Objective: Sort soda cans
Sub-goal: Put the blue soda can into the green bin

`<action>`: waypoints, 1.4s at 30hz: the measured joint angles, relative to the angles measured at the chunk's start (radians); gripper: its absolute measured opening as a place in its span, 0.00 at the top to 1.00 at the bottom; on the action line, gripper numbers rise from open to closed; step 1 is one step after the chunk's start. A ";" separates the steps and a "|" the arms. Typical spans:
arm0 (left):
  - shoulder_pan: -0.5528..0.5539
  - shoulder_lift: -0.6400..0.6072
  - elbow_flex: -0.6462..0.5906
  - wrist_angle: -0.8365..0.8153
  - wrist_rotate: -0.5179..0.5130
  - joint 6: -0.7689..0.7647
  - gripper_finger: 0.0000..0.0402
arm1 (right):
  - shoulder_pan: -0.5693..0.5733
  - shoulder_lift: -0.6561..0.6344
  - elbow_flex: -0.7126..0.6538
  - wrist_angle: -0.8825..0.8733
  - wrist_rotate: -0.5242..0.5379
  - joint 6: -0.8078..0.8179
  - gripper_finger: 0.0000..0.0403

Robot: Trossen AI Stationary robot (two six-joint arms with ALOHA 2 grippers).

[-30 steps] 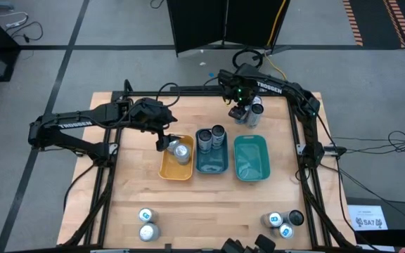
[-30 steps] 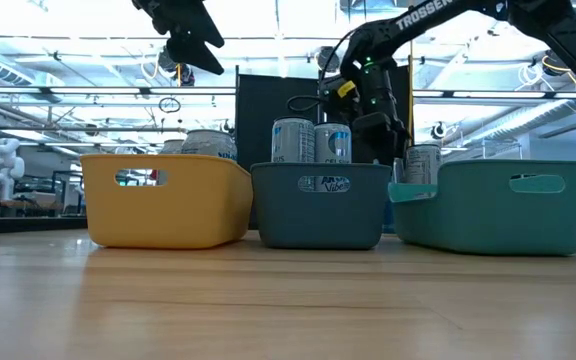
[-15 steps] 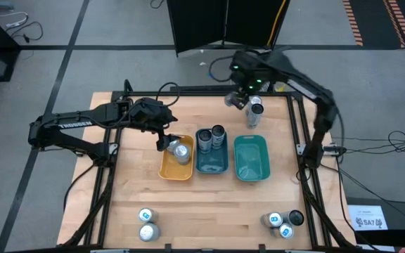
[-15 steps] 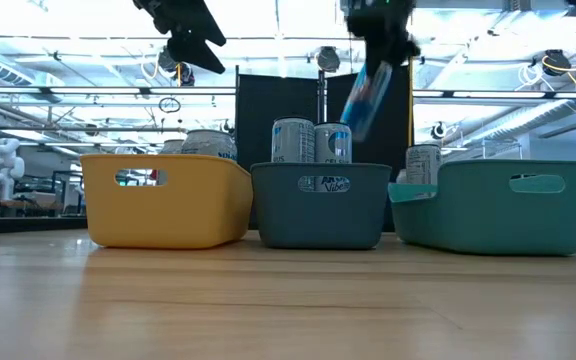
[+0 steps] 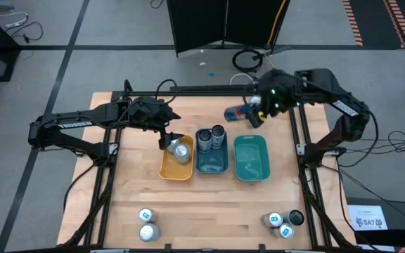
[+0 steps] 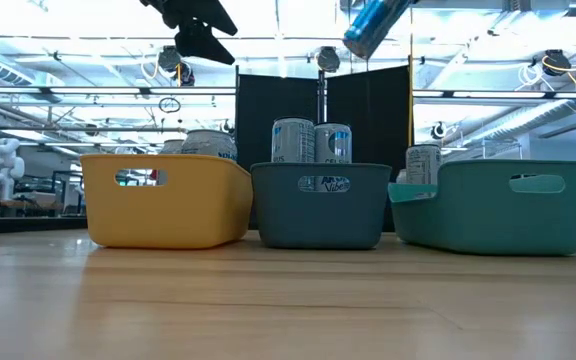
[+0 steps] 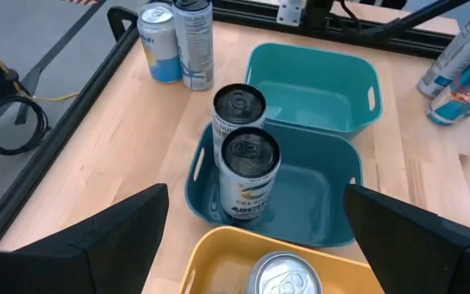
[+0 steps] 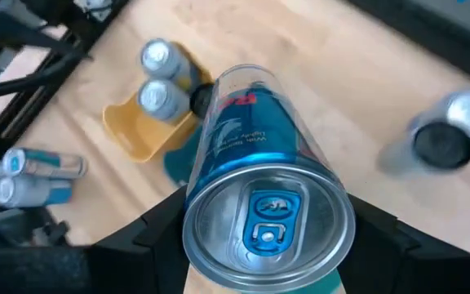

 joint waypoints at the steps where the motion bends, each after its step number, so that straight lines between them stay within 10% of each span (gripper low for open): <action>1: 0.000 0.000 0.000 0.000 0.000 0.000 0.06 | 0.018 -0.013 -0.026 0.001 0.004 0.031 0.45; 15: 0.001 0.000 0.000 -0.009 -0.037 0.061 0.06 | 0.150 -0.220 -0.693 0.092 0.003 0.525 0.44; 26: 0.001 0.000 0.000 -0.009 -0.061 0.061 0.06 | 0.092 -0.072 -0.750 0.107 -0.069 0.614 0.44; 42: 0.001 0.000 0.000 -0.038 -0.061 0.053 0.06 | -0.067 0.088 -0.765 0.151 -0.128 0.261 0.42</action>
